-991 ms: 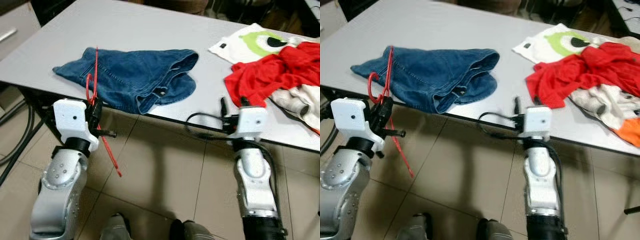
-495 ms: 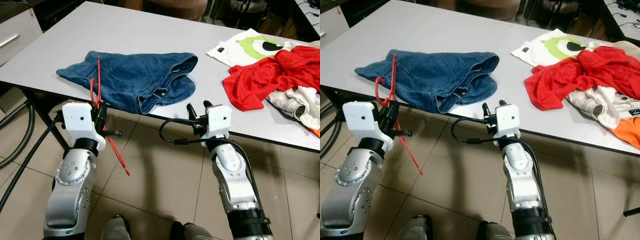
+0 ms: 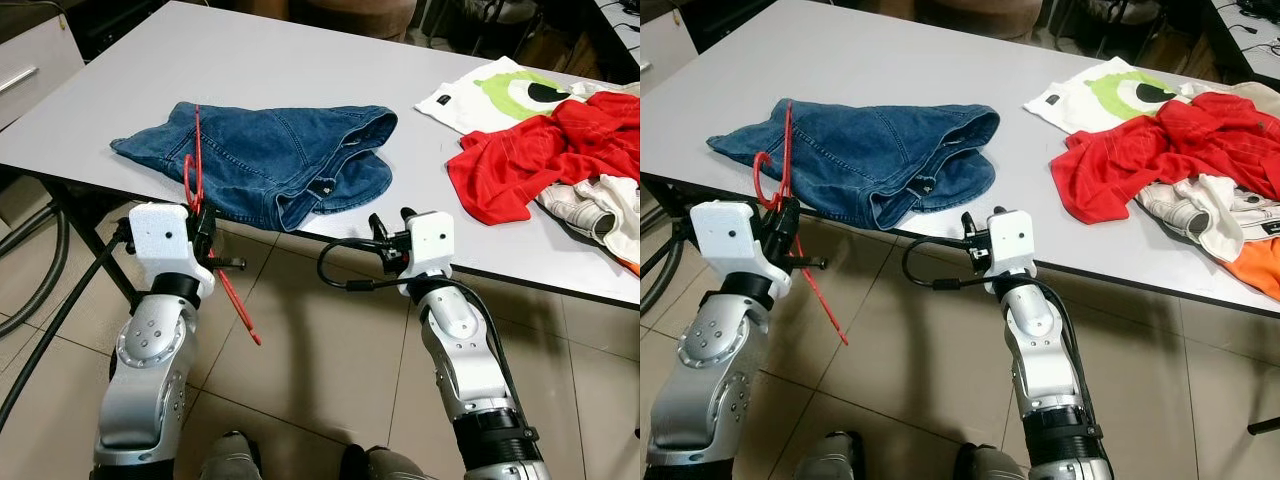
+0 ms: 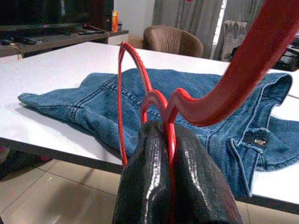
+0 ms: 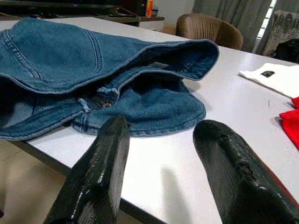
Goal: Hang hanger
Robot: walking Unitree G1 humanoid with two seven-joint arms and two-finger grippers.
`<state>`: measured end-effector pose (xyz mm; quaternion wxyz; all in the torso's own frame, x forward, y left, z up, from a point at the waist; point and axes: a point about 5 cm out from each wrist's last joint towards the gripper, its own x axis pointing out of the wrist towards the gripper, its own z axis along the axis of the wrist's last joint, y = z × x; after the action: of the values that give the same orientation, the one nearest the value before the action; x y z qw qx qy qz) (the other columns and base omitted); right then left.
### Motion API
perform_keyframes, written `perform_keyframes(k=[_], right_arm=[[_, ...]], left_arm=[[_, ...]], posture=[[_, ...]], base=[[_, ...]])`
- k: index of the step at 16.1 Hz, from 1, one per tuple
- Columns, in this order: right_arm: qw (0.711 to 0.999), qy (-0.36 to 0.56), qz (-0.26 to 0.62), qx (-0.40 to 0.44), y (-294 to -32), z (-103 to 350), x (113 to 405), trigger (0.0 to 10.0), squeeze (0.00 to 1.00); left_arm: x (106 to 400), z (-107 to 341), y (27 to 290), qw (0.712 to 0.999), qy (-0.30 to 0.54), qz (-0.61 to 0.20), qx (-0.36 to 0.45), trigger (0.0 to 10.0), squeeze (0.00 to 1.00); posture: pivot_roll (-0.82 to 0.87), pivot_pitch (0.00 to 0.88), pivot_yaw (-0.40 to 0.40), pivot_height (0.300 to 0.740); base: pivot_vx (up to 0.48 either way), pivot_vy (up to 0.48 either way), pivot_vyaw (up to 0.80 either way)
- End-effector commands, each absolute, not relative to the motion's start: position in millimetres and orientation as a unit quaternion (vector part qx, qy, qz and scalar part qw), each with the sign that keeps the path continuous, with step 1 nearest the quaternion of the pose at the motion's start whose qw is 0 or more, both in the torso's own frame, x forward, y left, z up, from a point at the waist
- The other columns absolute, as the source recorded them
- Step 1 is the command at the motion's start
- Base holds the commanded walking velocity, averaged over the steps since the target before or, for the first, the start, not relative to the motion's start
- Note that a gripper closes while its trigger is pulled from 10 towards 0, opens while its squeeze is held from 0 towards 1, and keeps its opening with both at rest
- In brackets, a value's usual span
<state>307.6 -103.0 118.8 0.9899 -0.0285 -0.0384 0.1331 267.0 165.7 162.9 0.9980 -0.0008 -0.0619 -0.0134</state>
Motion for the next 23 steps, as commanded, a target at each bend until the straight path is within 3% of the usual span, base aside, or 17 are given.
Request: perform_keyframes(k=[1,9,18,23], right_arm=[[0.991,-0.020,0.129,-0.017,-105,115,310,10.0,0.00],[0.993,0.009,0.118,-0.018,-113,100,310,10.0,0.00],[0.990,0.017,0.136,-0.018,-108,95,308,10.0,0.00],[0.990,0.016,0.143,-0.014,-103,96,311,10.0,0.00]], left_arm=[[267,164,162,0.997,-0.069,-0.018,0.001,10.0,0.00],[272,158,158,0.998,-0.061,-0.023,-0.004,10.0,0.00],[274,154,158,0.998,-0.049,-0.028,-0.019,10.0,0.00],[283,134,184,0.962,0.021,0.099,-0.254,10.0,0.00]], posture=[[0.13,0.078,-0.049,0.740],[0.12,0.080,-0.041,0.740],[0.13,0.085,-0.035,0.740],[0.13,0.086,-0.023,0.740]], base=[[0.000,0.000,0.00],[-0.185,0.000,0.00],[0.000,0.000,0.00],[0.000,0.000,0.00]])
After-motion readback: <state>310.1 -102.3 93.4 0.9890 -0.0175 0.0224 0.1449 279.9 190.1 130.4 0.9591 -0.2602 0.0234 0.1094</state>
